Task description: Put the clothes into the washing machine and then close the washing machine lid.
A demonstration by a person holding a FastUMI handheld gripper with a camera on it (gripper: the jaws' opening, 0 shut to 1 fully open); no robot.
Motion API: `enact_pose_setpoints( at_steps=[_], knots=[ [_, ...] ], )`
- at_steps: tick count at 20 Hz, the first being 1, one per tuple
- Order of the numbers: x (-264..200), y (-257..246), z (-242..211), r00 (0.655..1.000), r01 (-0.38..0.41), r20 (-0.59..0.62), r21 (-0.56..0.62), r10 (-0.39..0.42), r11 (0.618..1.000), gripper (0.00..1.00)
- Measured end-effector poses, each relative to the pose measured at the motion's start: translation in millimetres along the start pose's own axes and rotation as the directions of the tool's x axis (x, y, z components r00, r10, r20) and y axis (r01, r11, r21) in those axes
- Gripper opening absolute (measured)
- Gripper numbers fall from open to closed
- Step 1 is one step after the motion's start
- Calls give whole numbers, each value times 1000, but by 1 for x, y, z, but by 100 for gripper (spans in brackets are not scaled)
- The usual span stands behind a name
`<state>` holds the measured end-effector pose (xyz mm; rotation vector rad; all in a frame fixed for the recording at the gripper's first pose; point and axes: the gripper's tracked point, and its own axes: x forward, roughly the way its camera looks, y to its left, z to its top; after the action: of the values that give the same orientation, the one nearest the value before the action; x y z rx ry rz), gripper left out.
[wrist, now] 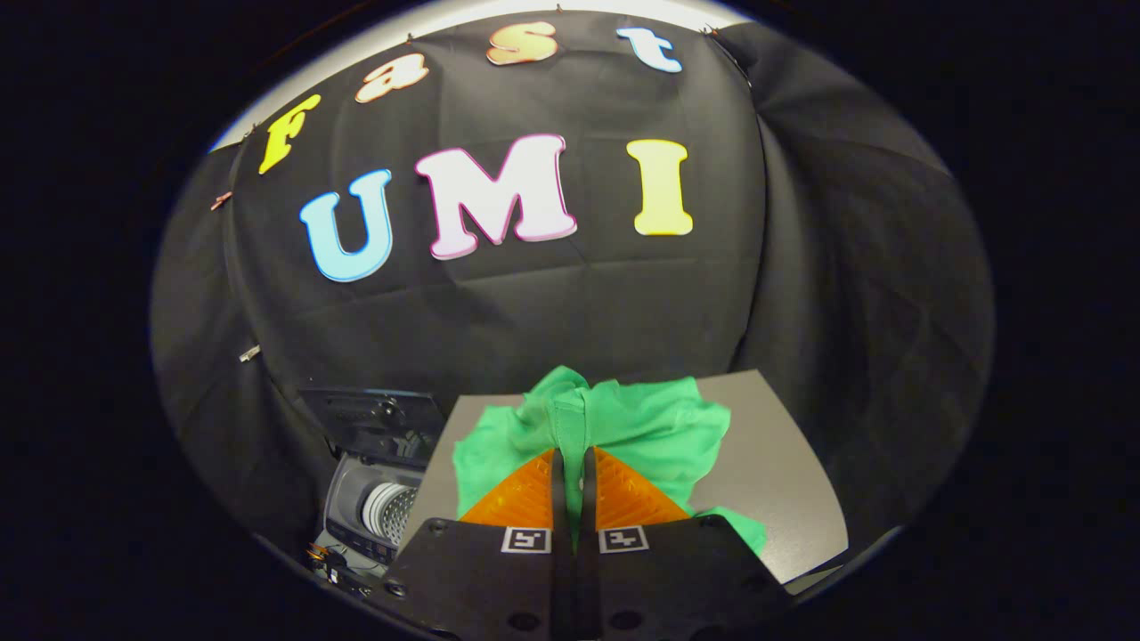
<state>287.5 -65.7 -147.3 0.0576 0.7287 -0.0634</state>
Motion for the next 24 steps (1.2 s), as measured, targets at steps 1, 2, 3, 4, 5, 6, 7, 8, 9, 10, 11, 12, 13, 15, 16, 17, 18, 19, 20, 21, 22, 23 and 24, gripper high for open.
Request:
enact_pose_setpoints(
  at_steps=[1,2,3,4,5,6,7,8,9,10,11,12,13,15,16,17,18,19,20,21,22,23,24],
  knots=[
    [-10,6,11,999,-12,34,-1,12,1000,5],
    [-19,13,22,997,-31,70,9,31,999,5],
    [-28,20,32,994,-48,100,18,46,999,5],
    [-37,26,42,990,-62,128,23,58,998,5],
    [-46,33,52,985,-76,158,22,72,997,5],
    [-54,41,61,980,-89,183,18,84,996,5],
    [-61,50,70,974,-106,205,13,101,994,5],
    [-69,60,76,966,-126,226,6,121,992,5],
    [-75,72,83,959,-145,244,-2,141,989,5],
    [-80,83,87,953,-160,256,-16,159,987,5],
    [-85,96,91,947,-177,267,-31,179,984,5],
    [-90,110,93,941,-195,274,-49,201,980,5],
    [-91,126,94,935,-214,274,-68,225,974,5],
    [-92,159,92,920,-266,273,-95,282,959,5],
    [-90,176,90,912,-292,270,-100,309,951,5],
    [-87,193,84,905,-323,257,-106,340,940,5],
    [-85,211,76,898,-357,234,-111,374,927,5],
    [-80,229,68,890,-389,208,-116,405,914,5],
    [-74,244,60,884,-414,183,-121,430,902,5],
    [-66,257,52,879,-432,161,-126,448,893,5],
    [-59,269,45,874,-449,142,-128,465,884,5],
    [-51,282,35,868,-466,121,-129,481,875,5],
    [-42,292,25,864,-480,100,-132,494,867,5]
  ],
)
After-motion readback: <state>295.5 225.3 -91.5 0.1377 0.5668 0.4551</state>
